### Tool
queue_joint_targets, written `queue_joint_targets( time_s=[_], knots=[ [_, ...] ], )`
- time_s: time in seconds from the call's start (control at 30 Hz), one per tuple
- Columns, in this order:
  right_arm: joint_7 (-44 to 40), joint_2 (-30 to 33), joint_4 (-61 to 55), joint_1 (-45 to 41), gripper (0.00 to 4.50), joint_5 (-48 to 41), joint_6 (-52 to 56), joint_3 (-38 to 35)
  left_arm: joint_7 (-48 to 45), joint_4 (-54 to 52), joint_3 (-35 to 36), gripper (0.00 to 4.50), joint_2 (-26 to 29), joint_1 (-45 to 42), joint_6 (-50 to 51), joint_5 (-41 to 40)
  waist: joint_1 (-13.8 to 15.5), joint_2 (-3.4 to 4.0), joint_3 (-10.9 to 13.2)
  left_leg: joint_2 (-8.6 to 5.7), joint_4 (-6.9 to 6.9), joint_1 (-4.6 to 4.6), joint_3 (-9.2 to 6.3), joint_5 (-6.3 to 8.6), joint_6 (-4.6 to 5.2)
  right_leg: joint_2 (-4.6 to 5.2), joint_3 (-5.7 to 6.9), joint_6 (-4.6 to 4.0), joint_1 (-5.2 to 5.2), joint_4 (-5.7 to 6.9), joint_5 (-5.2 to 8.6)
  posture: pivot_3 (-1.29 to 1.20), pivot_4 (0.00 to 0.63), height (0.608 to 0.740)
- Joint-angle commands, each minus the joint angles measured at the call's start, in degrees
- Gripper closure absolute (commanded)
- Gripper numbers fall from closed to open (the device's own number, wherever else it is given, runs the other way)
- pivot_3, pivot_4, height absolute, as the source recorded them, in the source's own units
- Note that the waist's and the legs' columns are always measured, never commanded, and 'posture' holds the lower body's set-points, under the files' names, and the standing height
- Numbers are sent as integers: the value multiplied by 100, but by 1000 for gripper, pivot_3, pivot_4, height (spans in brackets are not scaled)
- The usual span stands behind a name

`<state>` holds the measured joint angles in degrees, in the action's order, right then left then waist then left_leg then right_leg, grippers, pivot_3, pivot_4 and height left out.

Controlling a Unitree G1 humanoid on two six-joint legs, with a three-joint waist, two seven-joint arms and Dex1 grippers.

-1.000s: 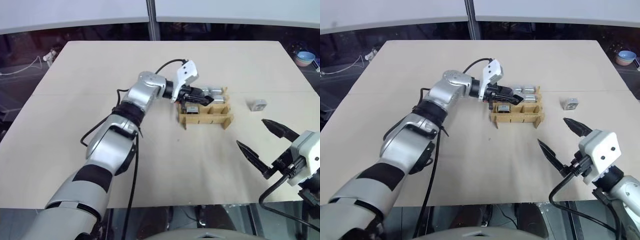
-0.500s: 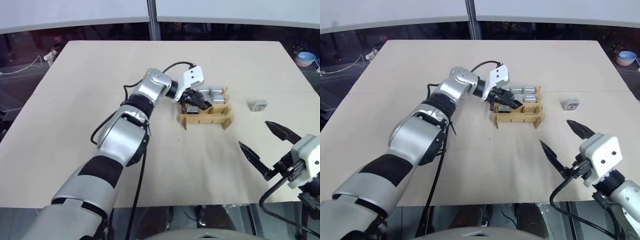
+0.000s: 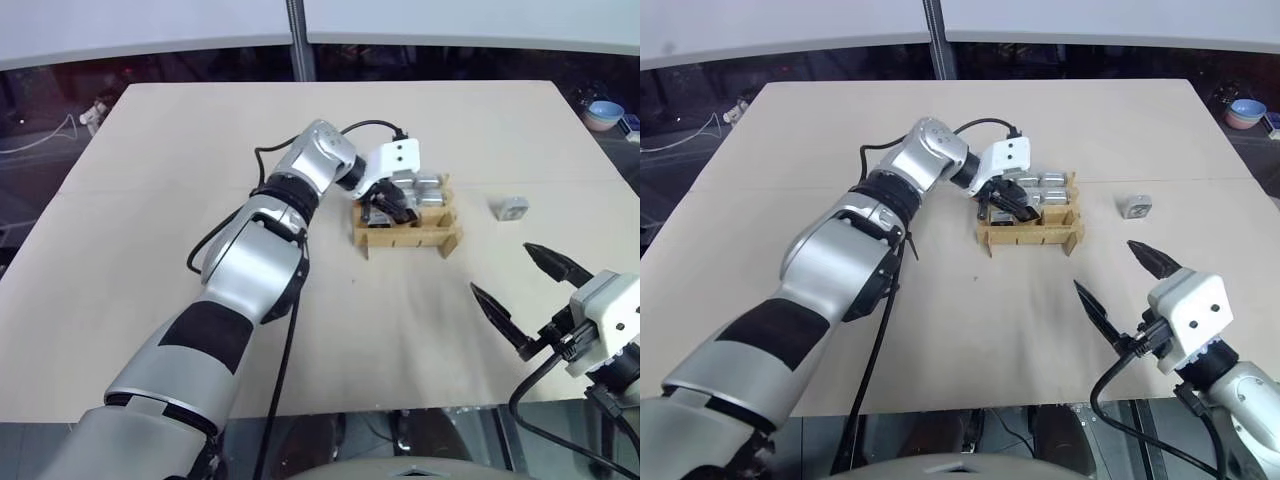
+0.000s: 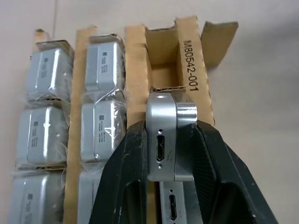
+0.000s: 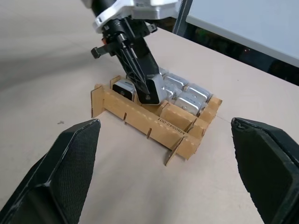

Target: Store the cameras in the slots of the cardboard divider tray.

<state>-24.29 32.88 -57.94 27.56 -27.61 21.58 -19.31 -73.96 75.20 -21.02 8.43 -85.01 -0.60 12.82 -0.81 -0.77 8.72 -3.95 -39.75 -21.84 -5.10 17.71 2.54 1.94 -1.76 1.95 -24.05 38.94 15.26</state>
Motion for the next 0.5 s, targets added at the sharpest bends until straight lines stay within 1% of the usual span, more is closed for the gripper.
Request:
queue_joint_targets(
  time_s=[0.03, 0.13, 0.2, 0.27, 0.33, 0.4, 0.43, 0.5],
  knots=[
    [69, 26, -206, 73, 47, 59, -223, -12, 41, 53, -19, 3788, 6, -171, 13, 220, 1, 0, 0, 1, 0, 1, 0, 0, 0, 0, 0, 0, 0, 0, 0, 0, 150, 740],
    [65, 54, -206, 130, 47, 116, -257, 19, 29, 66, 32, 3788, -31, -221, 75, 290, 2, 0, 0, 2, 0, 0, 0, 0, 0, -1, 0, 0, 0, 1, 0, 0, 150, 740],
    [46, 64, -206, 137, 0, 117, -236, 2, 38, 68, 33, 2757, -43, -241, 70, 342, 3, 0, 0, 2, -2, 0, 0, 0, 0, -1, 0, 0, 0, 1, 0, 0, 150, 740],
    [29, 80, -206, 118, 0, 96, -199, -12, 71, 59, 90, 2050, -62, -259, 47, 348, 7, 0, 0, 2, -2, 0, 0, 0, 0, -1, 0, 0, 1, 2, 0, 0, 150, 740],
    [-18, 95, -195, 54, 0, 23, -106, -56, 112, 37, 285, 1046, -98, -349, 167, 209, 16, 0, 0, 2, -2, -2, -2, 0, 0, -1, 2, 0, 0, 1, 0, 0, 150, 740],
    [-97, 123, -157, -22, 0, -100, -27, -81, 0, -24, 544, 181, -70, -476, 288, -12, 20, -2, 1, 2, -5, -4, -3, 0, 0, 0, 4, 0, 0, 1, 0, 0, 150, 740],
    [-130, 135, -124, -69, 0, -186, 7, -95, -58, -58, 683, 41, -38, -533, 351, -117, 21, -4, 2, 2, -8, -6, -4, 0, 0, 0, 5, 0, 0, 0, 0, 0, 150, 740],
    [-196, 176, -37, -184, 0, -327, 65, -145, -192, -129, 1006, 41, 42, -672, 649, -395, 19, -4, 3, 2, -11, -8, -5, 1, 1, 1, 9, 0, 0, 0, 0, 0, 150, 740]
  ],
)
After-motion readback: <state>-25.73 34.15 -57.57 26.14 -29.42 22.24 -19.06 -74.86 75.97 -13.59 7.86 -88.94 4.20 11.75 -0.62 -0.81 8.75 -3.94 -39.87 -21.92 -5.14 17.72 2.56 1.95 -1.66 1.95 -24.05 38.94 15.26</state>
